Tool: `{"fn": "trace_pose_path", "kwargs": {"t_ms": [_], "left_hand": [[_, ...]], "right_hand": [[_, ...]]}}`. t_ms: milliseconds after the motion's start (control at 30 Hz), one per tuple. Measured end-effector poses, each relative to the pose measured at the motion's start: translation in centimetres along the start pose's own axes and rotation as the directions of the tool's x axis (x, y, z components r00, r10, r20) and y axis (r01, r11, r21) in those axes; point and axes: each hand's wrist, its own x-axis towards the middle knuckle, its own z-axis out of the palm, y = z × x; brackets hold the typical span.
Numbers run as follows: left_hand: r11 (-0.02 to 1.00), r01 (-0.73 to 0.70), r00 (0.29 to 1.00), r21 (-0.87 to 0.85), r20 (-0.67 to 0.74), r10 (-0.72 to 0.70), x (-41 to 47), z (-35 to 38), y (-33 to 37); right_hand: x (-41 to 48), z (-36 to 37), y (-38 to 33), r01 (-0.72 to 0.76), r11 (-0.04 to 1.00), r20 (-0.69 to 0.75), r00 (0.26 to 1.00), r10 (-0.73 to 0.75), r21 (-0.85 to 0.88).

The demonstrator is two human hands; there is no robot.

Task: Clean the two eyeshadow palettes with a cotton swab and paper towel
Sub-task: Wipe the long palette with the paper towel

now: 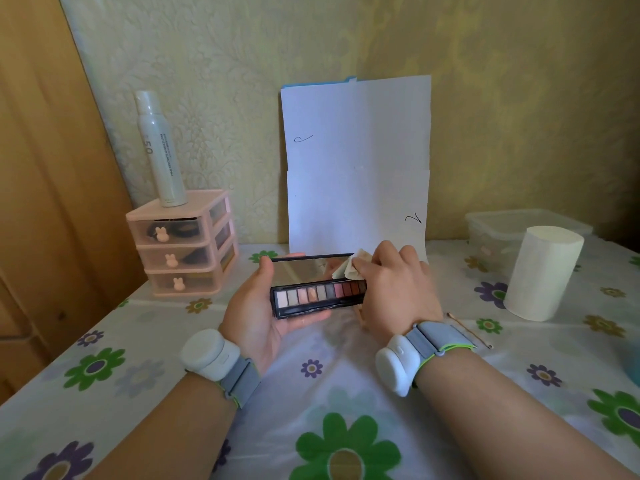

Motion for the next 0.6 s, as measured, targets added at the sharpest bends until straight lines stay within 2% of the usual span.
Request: {"fn": "trace_pose_path", "kwargs": {"t_ms": [200, 433, 600], "left_hand": [[0.999, -0.035, 0.999, 0.016, -0.004, 0.035, -0.16, -0.17, 0.08], [1.0, -0.023, 1.0, 0.019, 0.0, 0.023, -0.16, 0.07, 0.1], [1.0, -0.021, 1.0, -0.012, -0.015, 0.021, -0.08, -0.13, 0.27]], "right_hand": [[-0.06, -0.37, -0.41, -0.02, 0.998, 0.073, 0.997, 0.016, 0.056], [-0.08, 0.06, -0.5, -0.005, 0.999, 0.015, 1.0, 0.005, 0.047], [-0.19, 0.42, -0.86, 0.033, 0.986, -0.002, 0.999, -0.033, 0.161]]}}
